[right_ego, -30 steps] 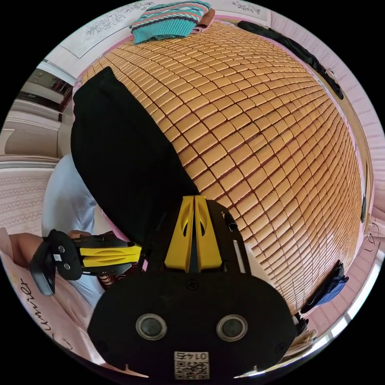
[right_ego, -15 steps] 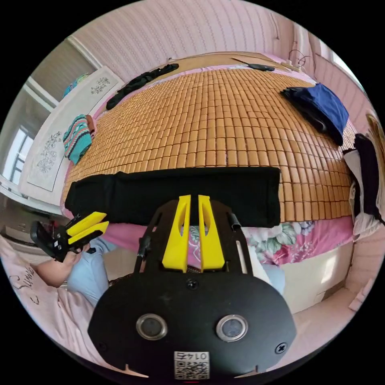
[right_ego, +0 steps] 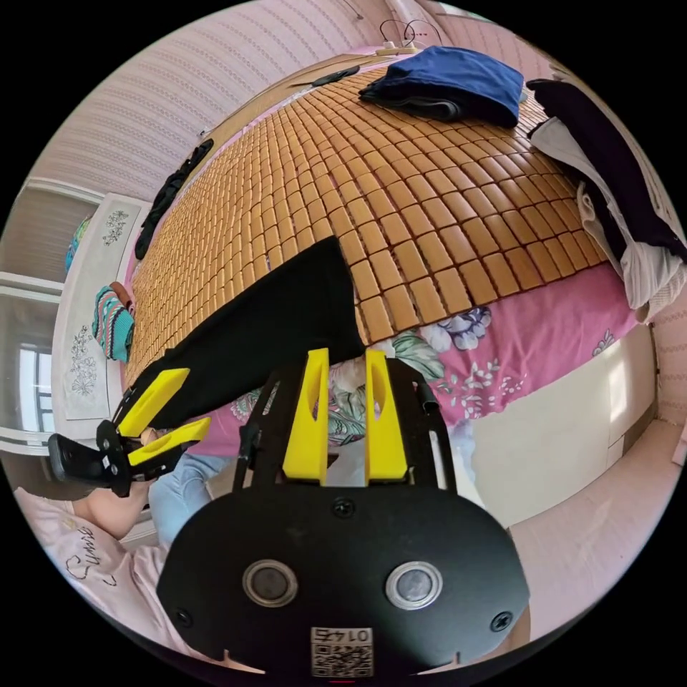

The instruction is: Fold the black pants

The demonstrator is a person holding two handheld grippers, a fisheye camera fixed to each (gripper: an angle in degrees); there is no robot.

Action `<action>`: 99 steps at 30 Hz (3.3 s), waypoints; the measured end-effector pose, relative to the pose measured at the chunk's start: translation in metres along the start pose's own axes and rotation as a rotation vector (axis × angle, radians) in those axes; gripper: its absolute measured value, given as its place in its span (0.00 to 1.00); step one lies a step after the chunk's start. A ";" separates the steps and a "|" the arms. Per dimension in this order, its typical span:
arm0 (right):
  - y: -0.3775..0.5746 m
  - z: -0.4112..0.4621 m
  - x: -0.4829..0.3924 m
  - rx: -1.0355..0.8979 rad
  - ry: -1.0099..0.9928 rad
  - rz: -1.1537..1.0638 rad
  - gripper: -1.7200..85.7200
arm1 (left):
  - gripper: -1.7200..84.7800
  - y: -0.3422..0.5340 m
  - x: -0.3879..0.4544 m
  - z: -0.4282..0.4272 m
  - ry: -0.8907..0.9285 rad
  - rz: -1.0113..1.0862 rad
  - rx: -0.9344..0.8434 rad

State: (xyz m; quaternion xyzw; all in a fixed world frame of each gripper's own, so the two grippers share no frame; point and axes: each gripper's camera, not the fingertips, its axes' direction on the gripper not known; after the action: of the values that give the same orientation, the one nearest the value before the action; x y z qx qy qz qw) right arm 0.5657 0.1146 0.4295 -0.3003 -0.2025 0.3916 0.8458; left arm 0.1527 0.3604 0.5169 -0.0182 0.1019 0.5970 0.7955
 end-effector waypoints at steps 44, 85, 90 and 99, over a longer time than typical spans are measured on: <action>0.008 -0.177 0.051 0.475 -0.641 -0.294 0.05 | 0.03 -0.047 -0.073 -0.110 0.334 -0.241 0.515; 0.034 0.350 -0.627 -0.351 -0.265 -1.278 0.18 | 0.07 0.511 -0.360 -0.326 -0.236 -1.072 -0.007; 0.024 0.402 -0.659 -0.480 -0.249 -1.329 0.17 | 0.08 0.527 -0.400 -0.323 -0.211 -1.025 -0.052; 0.001 0.429 -0.675 -0.638 -0.477 -1.390 0.15 | 0.08 0.527 -0.420 -0.309 -0.218 -0.918 -0.163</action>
State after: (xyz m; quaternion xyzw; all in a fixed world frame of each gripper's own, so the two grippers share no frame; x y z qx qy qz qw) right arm -0.0956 -0.2645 0.6725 -0.2412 -0.6208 -0.2482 0.7034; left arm -0.5048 0.0669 0.3408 -0.0609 -0.0477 0.1886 0.9790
